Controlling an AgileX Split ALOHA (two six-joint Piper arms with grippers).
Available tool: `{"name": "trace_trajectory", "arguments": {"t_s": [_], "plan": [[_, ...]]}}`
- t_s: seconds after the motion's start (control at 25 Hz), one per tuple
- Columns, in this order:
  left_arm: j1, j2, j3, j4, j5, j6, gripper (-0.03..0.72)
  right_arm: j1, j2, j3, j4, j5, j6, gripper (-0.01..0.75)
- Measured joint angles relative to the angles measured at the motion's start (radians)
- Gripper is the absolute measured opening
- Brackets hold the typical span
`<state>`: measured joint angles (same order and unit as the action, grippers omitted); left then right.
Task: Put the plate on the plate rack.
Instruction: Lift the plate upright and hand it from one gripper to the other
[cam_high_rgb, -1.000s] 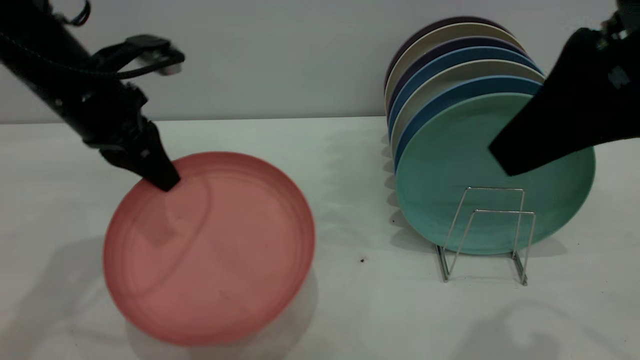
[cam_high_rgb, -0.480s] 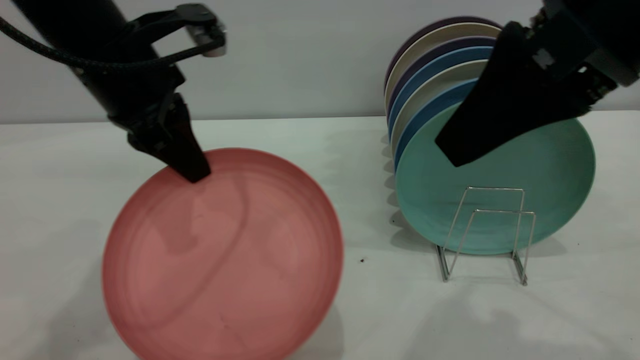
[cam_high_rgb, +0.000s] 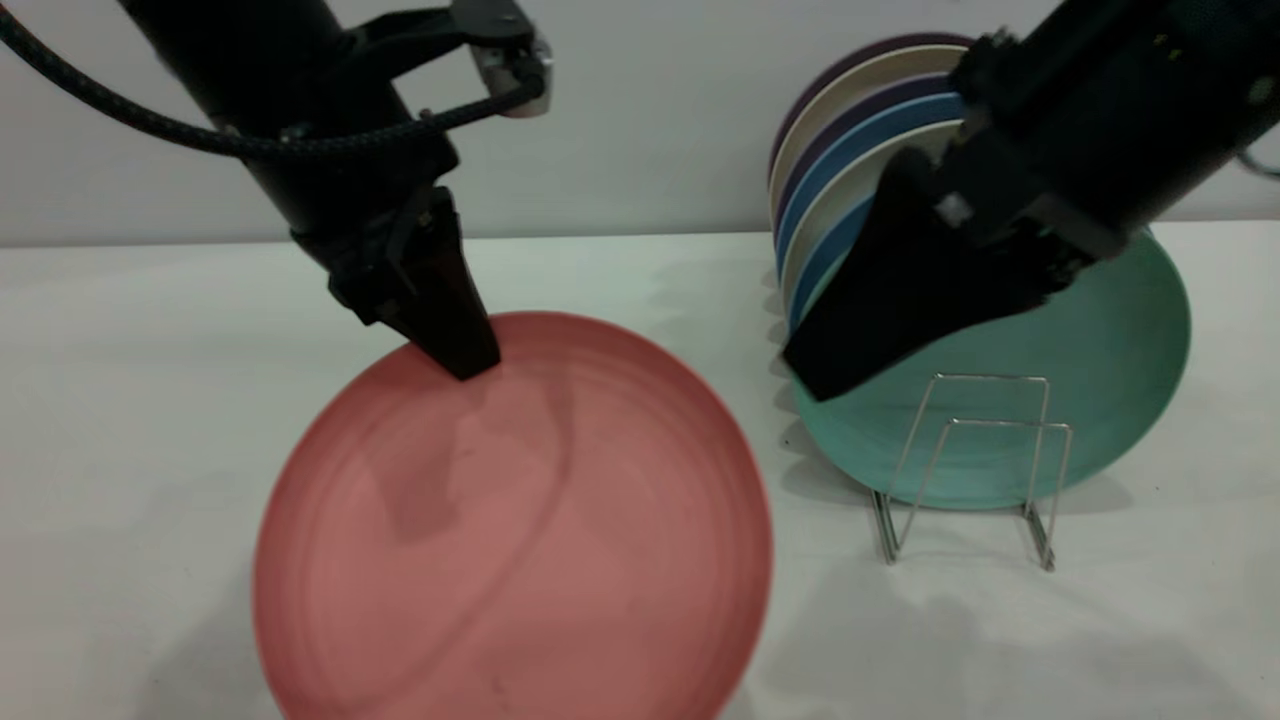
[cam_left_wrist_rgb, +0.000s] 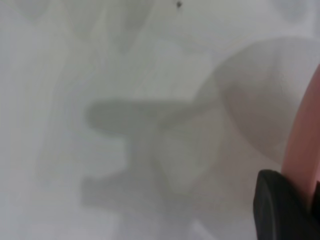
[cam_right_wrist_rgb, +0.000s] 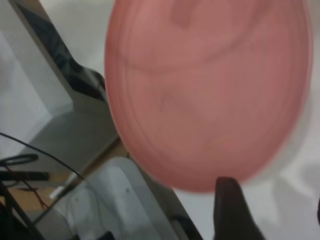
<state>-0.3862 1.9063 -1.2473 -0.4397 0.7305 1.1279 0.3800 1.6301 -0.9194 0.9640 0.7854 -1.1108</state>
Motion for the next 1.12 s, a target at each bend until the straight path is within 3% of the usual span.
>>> {"name": "trace_trajectory", "arguments": {"t_s": [0.48, 0.76, 1.12], "plan": [[-0.018, -0.033, 0.002, -0.022, -0.003, 0.001, 0.014, 0.083, 0.116, -0.001, 0.103, -0.099, -0.123, 0.442], [-0.018, -0.035, 0.002, -0.036, -0.015, 0.003, 0.014, 0.089, 0.166, -0.001, 0.139, -0.143, -0.147, 0.442], [-0.018, -0.035, 0.002, -0.026, -0.009, 0.021, 0.014, 0.089, 0.17, -0.081, 0.132, -0.07, -0.127, 0.442]]}}
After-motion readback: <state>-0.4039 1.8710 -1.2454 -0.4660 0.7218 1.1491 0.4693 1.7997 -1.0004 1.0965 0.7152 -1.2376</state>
